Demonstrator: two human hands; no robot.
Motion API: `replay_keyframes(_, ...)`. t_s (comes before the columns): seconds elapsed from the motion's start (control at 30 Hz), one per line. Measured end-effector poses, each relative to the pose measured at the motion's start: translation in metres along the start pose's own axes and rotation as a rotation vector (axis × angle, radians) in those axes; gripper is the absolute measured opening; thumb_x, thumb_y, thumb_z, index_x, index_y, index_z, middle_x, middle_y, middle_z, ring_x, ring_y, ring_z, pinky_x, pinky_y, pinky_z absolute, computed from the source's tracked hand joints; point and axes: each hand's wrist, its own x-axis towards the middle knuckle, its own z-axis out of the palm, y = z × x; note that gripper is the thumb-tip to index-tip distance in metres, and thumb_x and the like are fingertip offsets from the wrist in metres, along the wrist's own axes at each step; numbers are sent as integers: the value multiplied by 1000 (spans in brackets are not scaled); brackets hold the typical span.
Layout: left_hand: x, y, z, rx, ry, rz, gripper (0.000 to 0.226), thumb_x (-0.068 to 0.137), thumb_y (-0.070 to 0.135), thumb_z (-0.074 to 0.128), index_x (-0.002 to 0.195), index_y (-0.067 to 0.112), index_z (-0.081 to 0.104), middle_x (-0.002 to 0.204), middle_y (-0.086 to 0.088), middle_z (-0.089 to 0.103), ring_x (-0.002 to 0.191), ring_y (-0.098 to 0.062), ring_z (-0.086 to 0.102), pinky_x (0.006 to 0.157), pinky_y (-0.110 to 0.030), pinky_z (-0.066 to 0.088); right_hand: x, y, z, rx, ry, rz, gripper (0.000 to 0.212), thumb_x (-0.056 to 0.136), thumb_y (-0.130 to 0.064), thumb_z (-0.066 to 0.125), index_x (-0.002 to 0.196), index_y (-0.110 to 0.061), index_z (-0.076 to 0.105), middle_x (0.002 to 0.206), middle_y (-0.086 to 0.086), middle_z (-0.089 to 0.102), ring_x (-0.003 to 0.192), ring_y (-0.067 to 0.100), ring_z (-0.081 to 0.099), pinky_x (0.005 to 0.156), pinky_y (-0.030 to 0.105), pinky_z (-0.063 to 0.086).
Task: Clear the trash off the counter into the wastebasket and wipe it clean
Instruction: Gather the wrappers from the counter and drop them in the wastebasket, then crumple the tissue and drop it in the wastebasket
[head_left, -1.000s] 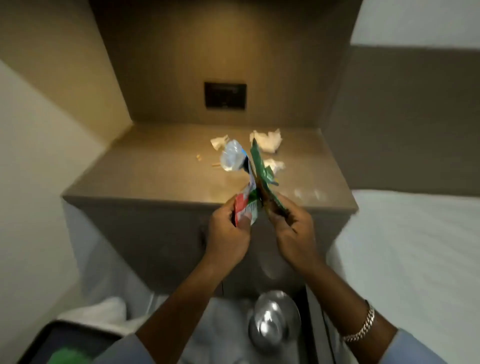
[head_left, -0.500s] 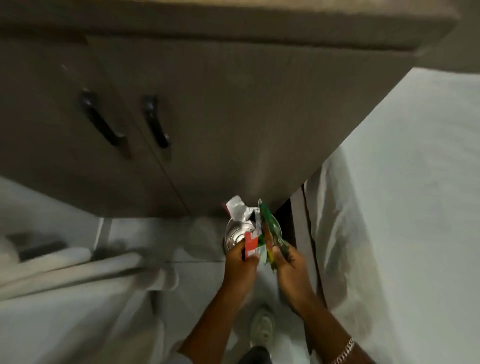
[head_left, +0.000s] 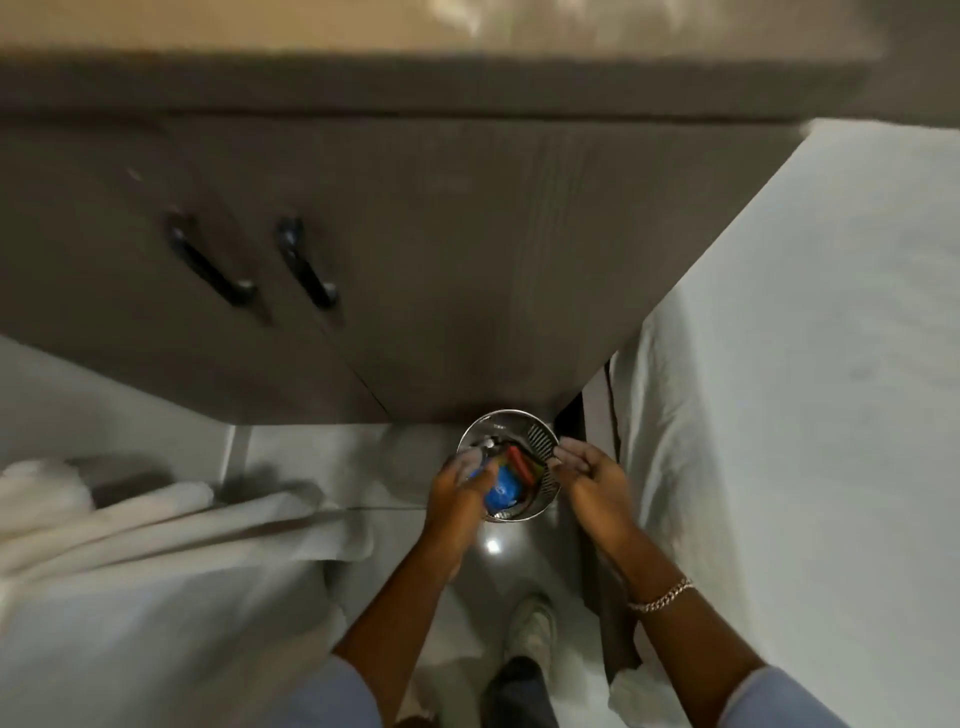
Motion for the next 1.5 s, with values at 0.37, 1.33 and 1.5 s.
replay_keyframes(0.37, -199, 266, -7, -54, -67, 510, 22, 92, -3, 55, 110, 6, 62, 110, -18, 66, 100, -31, 63, 88, -43, 49, -138, -290, -16, 145, -180, -643, 29, 85, 6, 64, 106, -14, 68, 100, 6, 74, 95, 11, 71, 87, 20, 57)
replay_keyframes(1.33, 50, 574, 21, 803, -11, 821, 5, 78, 7, 69, 76, 8, 73, 76, -4, 68, 78, -12, 59, 65, -22, 40, 111, -529, 105, -758, 117, -793, 5, 70, -22, 67, 74, -24, 67, 79, 2, 72, 71, 23, 66, 60, 31, 54)
replay_keyframes(1.5, -2, 537, 24, 359, -4, 783, 21, 76, -5, 72, 96, -1, 77, 85, -11, 73, 79, -14, 62, 59, -20, 50, 66, -513, 81, -269, 91, -887, 13, 72, -4, 67, 79, -11, 76, 77, 9, 78, 75, 21, 72, 71, 39, 58)
